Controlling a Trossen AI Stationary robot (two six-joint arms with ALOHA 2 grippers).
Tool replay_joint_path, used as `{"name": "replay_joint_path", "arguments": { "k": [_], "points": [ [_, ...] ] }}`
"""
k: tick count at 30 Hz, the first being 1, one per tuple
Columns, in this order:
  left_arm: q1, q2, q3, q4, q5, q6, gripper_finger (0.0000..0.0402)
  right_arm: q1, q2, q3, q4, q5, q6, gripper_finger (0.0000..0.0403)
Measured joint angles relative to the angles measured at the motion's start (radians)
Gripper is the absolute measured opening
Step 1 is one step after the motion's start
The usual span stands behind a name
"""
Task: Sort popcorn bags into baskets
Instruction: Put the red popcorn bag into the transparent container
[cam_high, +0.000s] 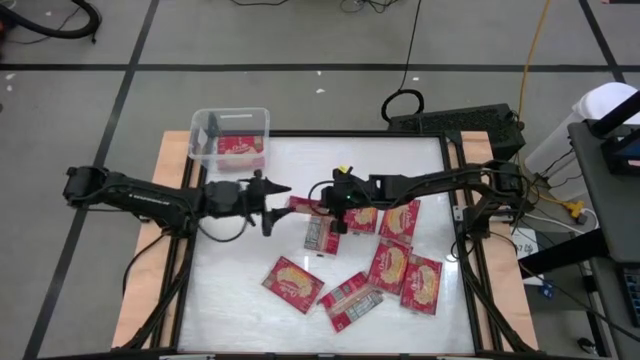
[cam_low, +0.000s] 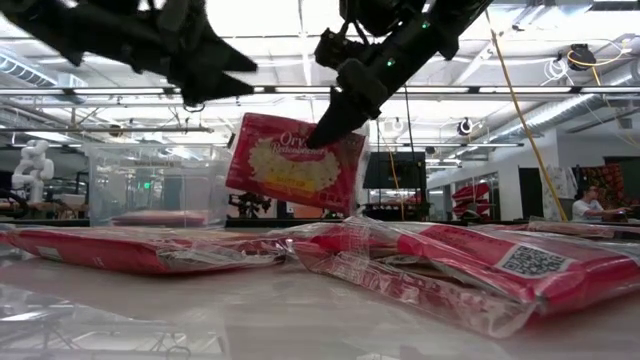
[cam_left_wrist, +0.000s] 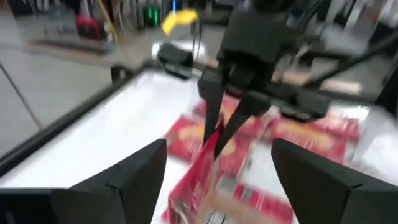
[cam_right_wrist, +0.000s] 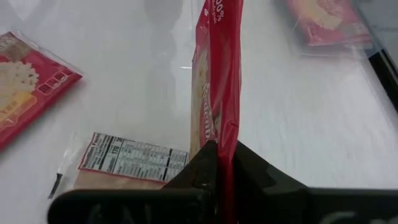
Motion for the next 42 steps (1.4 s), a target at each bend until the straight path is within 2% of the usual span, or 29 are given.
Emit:
{"name": "replay_joint_path", "arguments": {
  "k": [6, 10, 18, 24, 33, 38, 42],
  "points": [
    [0.053, 0.158, 0.157, -0.246, 0.11, 0.039, 0.0268, 0.014, 0.045, 0.001, 0.007, 0.004, 0.0, 0.0019],
    [0.065, 0.214, 0.199, -0.333, 0.16, 0.064, 0.0244, 0.021, 0.055, 0.001, 0.01, 0.005, 0.005, 0.0019],
    [0.089, 0.267, 0.204, -0.332, 0.162, 0.064, 0.0188, 0.022, 0.055, 0.001, 0.01, 0.029, 0.002, 0.0019],
    [0.103, 0.318, 0.203, -0.323, 0.223, 0.108, 0.012, 0.022, 0.055, 0.0, 0.017, 0.023, 0.001, 0.0019],
    [0.104, 0.325, 0.203, -0.311, 0.227, 0.165, 0.0017, 0.024, 0.055, 0.0, 0.018, 0.023, 0.007, 0.002],
    [0.103, 0.325, 0.203, -0.309, 0.228, 0.199, 0.003, 0.025, 0.05, 0.0, 0.01, 0.023, 0.015, 0.0034],
    [0.103, 0.303, 0.202, -0.345, 0.23, 0.184, 0.003, 0.025, 0.028, 0.0, -0.016, 0.02, 0.018, 0.0068]
  ]
}}
